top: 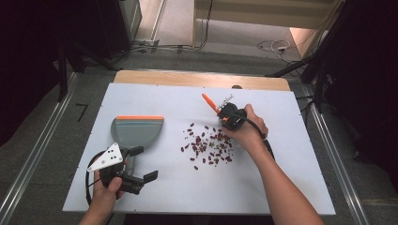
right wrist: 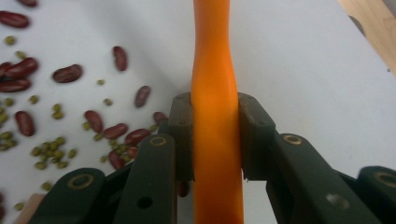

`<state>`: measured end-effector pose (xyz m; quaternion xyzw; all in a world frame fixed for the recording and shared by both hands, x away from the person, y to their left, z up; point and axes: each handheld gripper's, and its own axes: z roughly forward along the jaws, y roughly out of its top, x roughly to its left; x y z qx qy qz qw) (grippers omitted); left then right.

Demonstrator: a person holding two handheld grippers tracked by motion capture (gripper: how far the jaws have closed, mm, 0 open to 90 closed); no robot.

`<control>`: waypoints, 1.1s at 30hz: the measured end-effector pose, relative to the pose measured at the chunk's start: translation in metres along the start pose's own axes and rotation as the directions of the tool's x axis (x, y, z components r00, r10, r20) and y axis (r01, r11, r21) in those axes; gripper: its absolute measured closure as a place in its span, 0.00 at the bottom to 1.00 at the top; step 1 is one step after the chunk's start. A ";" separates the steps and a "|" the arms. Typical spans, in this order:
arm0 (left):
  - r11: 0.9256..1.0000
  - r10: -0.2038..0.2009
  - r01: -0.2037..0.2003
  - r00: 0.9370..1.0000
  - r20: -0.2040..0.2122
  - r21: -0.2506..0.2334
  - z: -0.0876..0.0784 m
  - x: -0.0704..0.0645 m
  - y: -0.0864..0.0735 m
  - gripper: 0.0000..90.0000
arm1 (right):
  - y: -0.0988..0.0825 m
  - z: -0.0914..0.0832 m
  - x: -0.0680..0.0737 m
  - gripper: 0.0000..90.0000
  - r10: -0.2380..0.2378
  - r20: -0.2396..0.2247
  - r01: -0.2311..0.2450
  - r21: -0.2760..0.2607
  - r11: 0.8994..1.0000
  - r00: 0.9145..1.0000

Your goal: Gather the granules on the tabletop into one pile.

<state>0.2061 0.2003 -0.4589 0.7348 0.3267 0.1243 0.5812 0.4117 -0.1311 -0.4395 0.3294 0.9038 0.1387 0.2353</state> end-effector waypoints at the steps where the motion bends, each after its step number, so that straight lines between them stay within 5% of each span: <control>1: 1.000 0.002 -0.002 1.000 0.001 0.000 0.000 0.000 0.000 0.00 | 0.000 -0.001 0.003 0.77 -0.010 -0.005 0.010 0.003 1.000 1.000; 15: 1.000 0.005 -0.005 1.000 0.007 0.010 0.001 -0.001 0.000 0.01 | -0.004 -0.014 0.032 0.76 -0.051 -0.085 0.050 -0.019 0.999 0.995; 22: 1.000 0.003 -0.003 1.000 0.010 0.004 0.000 -0.001 0.001 0.01 | -0.007 -0.022 0.045 0.76 -0.139 -0.110 0.138 -0.020 0.990 0.984; 27: 1.000 -0.001 0.001 1.000 0.001 0.002 -0.002 0.001 0.000 0.01 | -0.009 -0.027 0.045 0.77 -0.174 -0.110 0.171 -0.039 0.984 0.978; 33: 1.000 -0.004 0.004 1.000 -0.007 0.000 -0.003 0.001 -0.001 0.01 | 0.002 -0.037 0.025 0.77 -0.177 -0.076 0.168 -0.117 0.979 0.981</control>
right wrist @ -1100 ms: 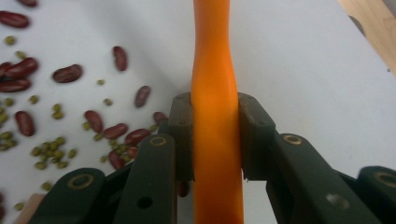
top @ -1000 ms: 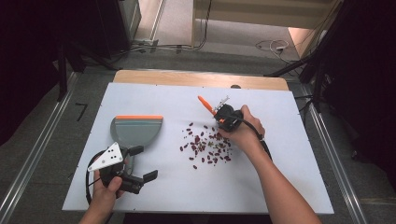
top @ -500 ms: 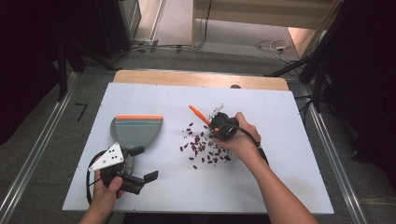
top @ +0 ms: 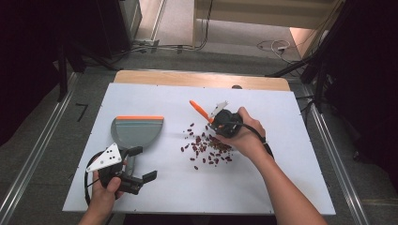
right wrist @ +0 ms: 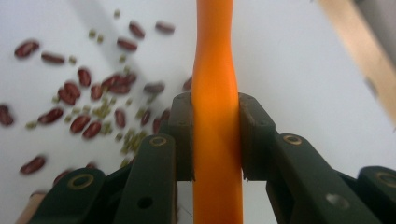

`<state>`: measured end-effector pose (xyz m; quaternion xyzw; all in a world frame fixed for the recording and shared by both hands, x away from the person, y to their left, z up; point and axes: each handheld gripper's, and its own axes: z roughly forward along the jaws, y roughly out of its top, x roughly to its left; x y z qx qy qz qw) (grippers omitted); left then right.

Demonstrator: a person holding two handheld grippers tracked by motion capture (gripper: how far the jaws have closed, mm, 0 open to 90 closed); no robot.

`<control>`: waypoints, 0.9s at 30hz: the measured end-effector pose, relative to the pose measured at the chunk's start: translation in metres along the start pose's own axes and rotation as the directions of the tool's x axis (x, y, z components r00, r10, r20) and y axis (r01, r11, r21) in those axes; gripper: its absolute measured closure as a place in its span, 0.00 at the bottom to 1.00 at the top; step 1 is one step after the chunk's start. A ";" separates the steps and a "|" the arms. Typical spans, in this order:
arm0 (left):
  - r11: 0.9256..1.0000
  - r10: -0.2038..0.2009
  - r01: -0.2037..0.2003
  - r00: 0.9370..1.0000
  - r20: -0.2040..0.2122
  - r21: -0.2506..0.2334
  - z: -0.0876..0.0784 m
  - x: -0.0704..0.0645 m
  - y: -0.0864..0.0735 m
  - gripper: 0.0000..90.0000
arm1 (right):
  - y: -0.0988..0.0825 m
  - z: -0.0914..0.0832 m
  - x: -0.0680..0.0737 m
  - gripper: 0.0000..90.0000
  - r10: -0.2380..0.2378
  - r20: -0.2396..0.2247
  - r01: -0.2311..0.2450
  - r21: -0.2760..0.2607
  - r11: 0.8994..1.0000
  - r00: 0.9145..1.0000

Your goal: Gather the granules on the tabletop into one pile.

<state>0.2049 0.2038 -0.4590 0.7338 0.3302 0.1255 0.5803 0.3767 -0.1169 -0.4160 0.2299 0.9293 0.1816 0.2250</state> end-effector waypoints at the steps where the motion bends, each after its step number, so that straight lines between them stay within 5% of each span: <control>1: 1.000 -0.001 0.001 1.000 -0.001 -0.001 0.000 0.000 0.000 0.01 | 0.004 0.000 -0.003 0.77 -0.016 -0.001 0.016 -0.024 1.000 1.000; 7: 1.000 -0.003 0.003 1.000 -0.003 -0.003 -0.003 0.001 -0.002 0.01 | 0.041 0.019 0.000 0.77 -0.170 0.055 0.173 -0.047 0.984 0.984; 12: 1.000 0.003 -0.003 1.000 0.007 -0.004 -0.005 0.001 -0.002 0.01 | 0.062 0.047 0.009 0.77 -0.226 0.057 0.228 -0.032 0.973 0.973; 14: 1.000 0.001 -0.001 1.000 0.008 -0.002 -0.006 0.001 -0.003 0.01 | 0.063 0.057 0.014 0.77 -0.252 0.054 0.253 -0.013 0.967 0.966; 17: 1.000 -0.002 0.002 1.000 0.009 -0.003 -0.006 0.002 -0.004 0.01 | 0.064 0.059 0.020 0.77 -0.248 0.023 0.249 -0.021 0.968 0.968; 21: 1.000 0.000 0.000 1.000 0.008 0.001 -0.006 0.003 -0.004 0.01 | 0.057 0.055 0.034 0.76 -0.328 -0.008 0.328 -0.022 0.944 0.945; 27: 1.000 0.004 -0.004 1.000 0.008 0.004 -0.004 0.000 -0.003 0.01 | 0.046 0.048 0.043 0.76 -0.377 -0.065 0.374 -0.056 0.926 0.924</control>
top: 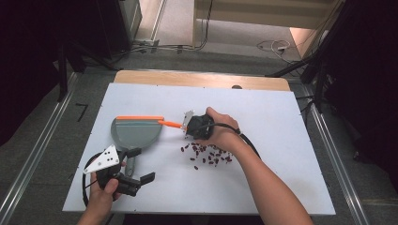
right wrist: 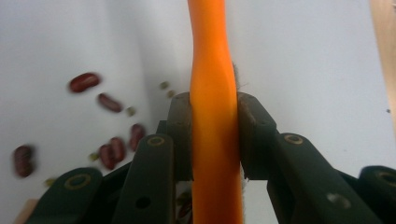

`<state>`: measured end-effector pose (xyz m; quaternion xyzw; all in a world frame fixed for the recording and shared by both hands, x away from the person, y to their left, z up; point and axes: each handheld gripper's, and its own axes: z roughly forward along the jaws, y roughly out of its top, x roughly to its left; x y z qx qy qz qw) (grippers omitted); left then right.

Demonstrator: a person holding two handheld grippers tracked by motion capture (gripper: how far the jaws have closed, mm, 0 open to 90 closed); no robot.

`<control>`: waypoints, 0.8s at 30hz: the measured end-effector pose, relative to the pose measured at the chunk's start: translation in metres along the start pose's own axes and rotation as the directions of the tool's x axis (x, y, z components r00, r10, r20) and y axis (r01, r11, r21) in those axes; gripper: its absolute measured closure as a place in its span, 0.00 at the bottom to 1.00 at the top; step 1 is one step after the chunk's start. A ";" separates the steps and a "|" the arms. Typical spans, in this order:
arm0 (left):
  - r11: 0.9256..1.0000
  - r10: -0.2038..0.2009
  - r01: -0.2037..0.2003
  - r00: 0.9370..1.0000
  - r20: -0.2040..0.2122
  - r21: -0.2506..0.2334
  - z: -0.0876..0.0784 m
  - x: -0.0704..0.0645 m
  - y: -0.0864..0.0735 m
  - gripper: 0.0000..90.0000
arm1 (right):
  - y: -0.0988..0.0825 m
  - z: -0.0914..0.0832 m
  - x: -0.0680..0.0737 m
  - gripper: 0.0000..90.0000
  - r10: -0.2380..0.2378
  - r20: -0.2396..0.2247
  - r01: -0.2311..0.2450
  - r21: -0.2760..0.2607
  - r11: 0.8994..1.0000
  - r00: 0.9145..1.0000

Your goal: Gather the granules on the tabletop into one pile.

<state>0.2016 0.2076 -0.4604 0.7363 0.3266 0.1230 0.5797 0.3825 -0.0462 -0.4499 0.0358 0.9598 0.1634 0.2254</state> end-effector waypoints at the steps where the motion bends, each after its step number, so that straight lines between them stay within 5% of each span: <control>1: 1.000 0.001 -0.001 1.000 -0.001 -0.001 0.000 0.000 0.000 0.01 | -0.003 -0.003 0.006 0.75 -0.015 -0.011 0.015 -0.002 1.000 1.000; 24: 1.000 -0.003 0.003 1.000 -0.002 -0.006 -0.001 0.000 0.000 0.01 | -0.017 -0.029 0.037 0.75 -0.115 -0.102 0.110 -0.050 0.993 0.988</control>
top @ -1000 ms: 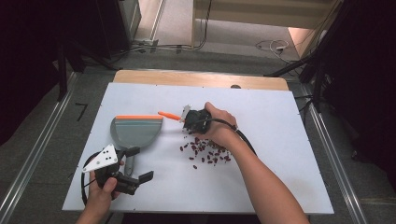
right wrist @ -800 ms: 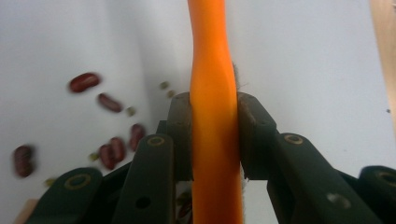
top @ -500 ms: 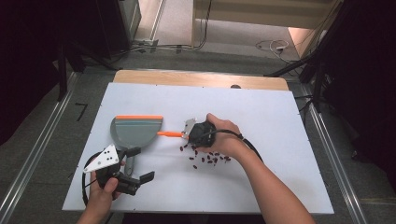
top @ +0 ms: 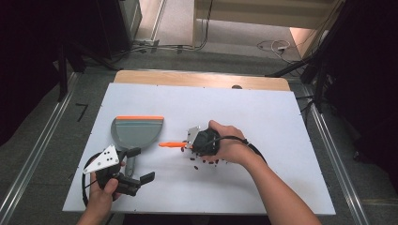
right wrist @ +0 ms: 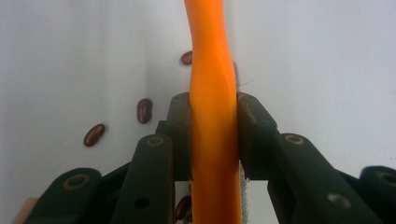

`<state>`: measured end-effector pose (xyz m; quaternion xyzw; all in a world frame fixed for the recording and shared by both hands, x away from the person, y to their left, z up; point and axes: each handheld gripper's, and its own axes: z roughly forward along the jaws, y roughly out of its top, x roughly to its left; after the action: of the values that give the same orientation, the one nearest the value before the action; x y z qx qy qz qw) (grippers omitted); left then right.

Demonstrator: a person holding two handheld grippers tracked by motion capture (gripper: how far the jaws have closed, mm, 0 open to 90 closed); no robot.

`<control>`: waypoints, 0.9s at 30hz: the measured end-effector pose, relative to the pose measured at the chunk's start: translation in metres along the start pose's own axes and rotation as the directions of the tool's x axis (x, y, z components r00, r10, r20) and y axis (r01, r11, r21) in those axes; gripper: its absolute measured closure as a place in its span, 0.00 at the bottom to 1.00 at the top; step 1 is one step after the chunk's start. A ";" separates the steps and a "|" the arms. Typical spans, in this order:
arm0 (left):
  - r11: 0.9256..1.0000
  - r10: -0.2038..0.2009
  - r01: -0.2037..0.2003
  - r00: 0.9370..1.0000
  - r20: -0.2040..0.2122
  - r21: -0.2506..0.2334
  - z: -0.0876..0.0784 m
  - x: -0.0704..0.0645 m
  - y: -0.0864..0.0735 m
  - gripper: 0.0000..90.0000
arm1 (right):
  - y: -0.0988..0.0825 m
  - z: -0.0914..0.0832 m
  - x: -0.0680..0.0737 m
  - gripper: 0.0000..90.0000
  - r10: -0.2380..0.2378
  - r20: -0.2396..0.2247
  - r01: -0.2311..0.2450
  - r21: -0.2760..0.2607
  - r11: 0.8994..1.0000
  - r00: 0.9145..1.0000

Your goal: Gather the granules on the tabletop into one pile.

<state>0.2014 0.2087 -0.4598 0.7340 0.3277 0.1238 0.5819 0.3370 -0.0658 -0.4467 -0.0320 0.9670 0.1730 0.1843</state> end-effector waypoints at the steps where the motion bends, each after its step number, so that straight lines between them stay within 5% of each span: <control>1: 1.000 0.000 0.000 1.000 0.000 0.000 0.000 0.000 0.000 0.01 | 0.000 -0.001 0.002 0.75 0.006 -0.007 -0.005 0.009 1.000 1.000; 4: 1.000 0.001 -0.001 1.000 -0.002 0.003 0.000 0.000 0.000 0.01 | -0.001 -0.004 0.001 0.76 -0.005 0.053 0.005 -0.011 1.000 0.999; 12: 1.000 0.001 -0.001 1.000 -0.007 0.003 0.000 0.001 0.000 0.01 | 0.003 -0.030 -0.012 0.77 0.105 0.110 -0.096 -0.085 0.992 0.988; 18: 1.000 0.002 -0.002 1.000 -0.007 0.001 0.000 0.001 0.000 0.01 | 0.020 -0.048 -0.016 0.77 0.235 0.011 -0.234 -0.068 0.970 0.972; 19: 1.000 0.000 0.000 1.000 -0.007 0.000 0.000 0.001 0.000 0.01 | 0.023 -0.048 -0.014 0.77 0.260 -0.032 -0.261 -0.055 0.964 0.965; 20: 1.000 0.000 0.000 1.000 -0.007 -0.001 0.000 0.001 0.000 0.01 | 0.030 -0.045 -0.015 0.77 0.335 -0.110 -0.339 -0.015 0.941 0.936; 22: 1.000 0.000 0.000 1.000 -0.007 -0.001 0.000 0.001 0.000 0.01 | 0.033 -0.044 -0.014 0.77 0.345 -0.139 -0.348 -0.001 0.937 0.928; 26: 1.000 0.003 -0.003 1.000 -0.007 0.000 0.000 0.001 0.000 0.01 | 0.043 -0.035 -0.010 0.77 0.423 -0.184 -0.426 0.021 0.904 0.887; 27: 1.000 0.002 -0.002 1.000 -0.007 0.000 -0.001 0.001 0.000 0.01 | 0.045 -0.033 -0.011 0.77 0.449 -0.207 -0.453 0.030 0.891 0.869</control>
<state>0.2017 0.2097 -0.4597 0.7339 0.3290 0.1268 0.5805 0.3301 -0.0351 -0.3997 0.1747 0.9599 0.2164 0.0363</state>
